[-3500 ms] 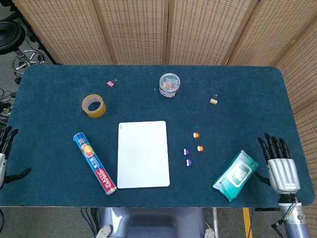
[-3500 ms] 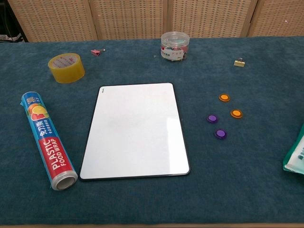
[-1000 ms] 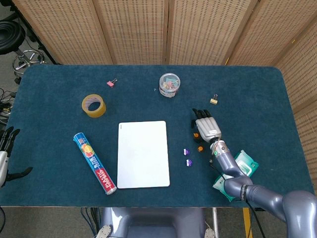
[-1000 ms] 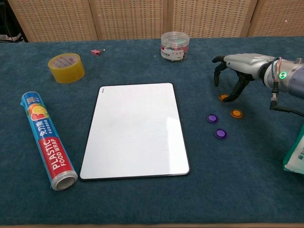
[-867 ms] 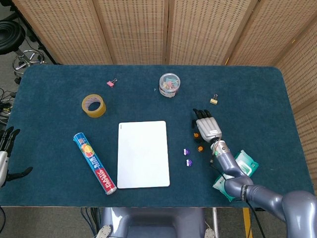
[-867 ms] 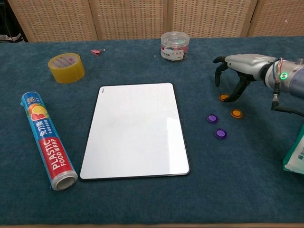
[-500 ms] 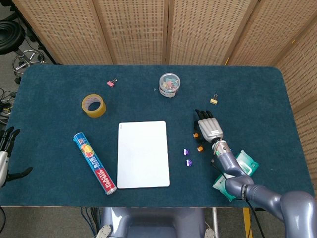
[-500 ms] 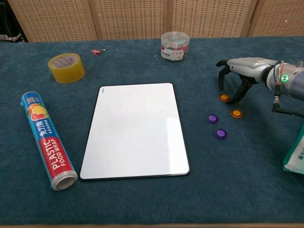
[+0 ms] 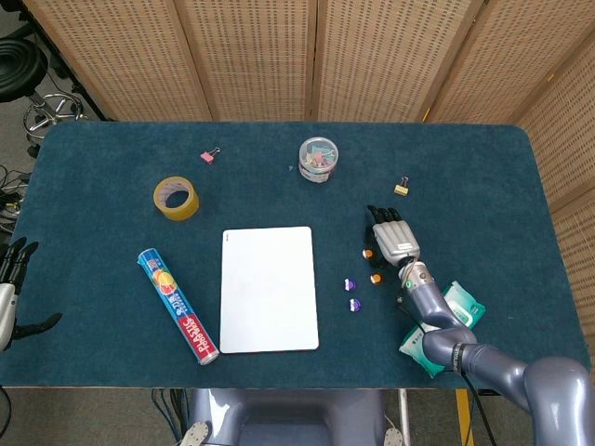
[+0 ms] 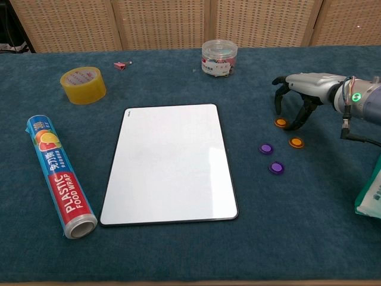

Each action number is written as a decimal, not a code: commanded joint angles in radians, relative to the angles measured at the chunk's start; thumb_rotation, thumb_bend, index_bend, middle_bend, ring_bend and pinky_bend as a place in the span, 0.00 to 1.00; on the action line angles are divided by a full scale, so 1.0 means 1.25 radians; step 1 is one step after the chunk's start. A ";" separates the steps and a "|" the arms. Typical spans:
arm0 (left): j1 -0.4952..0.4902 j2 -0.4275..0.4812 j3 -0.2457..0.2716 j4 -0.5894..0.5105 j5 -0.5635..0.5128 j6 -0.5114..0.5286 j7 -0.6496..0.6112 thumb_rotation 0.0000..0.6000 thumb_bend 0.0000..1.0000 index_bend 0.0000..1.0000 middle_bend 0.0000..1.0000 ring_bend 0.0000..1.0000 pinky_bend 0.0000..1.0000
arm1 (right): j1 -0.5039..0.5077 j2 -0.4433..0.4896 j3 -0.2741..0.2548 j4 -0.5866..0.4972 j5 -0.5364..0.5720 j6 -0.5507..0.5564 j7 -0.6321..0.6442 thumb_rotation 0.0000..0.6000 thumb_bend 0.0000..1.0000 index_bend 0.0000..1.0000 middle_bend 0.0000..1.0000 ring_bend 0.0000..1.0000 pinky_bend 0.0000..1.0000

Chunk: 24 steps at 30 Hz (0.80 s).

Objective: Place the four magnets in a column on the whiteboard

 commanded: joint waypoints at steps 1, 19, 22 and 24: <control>0.000 0.000 0.000 0.000 0.001 0.001 0.000 1.00 0.00 0.00 0.00 0.00 0.00 | 0.003 -0.001 0.001 0.005 0.012 -0.013 -0.006 1.00 0.27 0.45 0.00 0.00 0.00; 0.001 0.003 0.001 0.000 0.005 0.003 -0.008 1.00 0.00 0.00 0.00 0.00 0.00 | 0.004 0.011 0.001 -0.027 0.028 -0.006 -0.021 1.00 0.34 0.52 0.00 0.00 0.00; 0.001 0.004 0.002 0.000 0.007 0.003 -0.009 1.00 0.00 0.00 0.00 0.00 0.00 | 0.004 0.018 0.005 -0.045 0.026 0.003 -0.019 1.00 0.35 0.53 0.00 0.00 0.00; 0.001 0.004 0.002 0.000 0.007 0.003 -0.010 1.00 0.00 0.00 0.00 0.00 0.00 | 0.004 0.022 0.011 -0.060 0.025 0.011 -0.015 1.00 0.35 0.53 0.00 0.00 0.00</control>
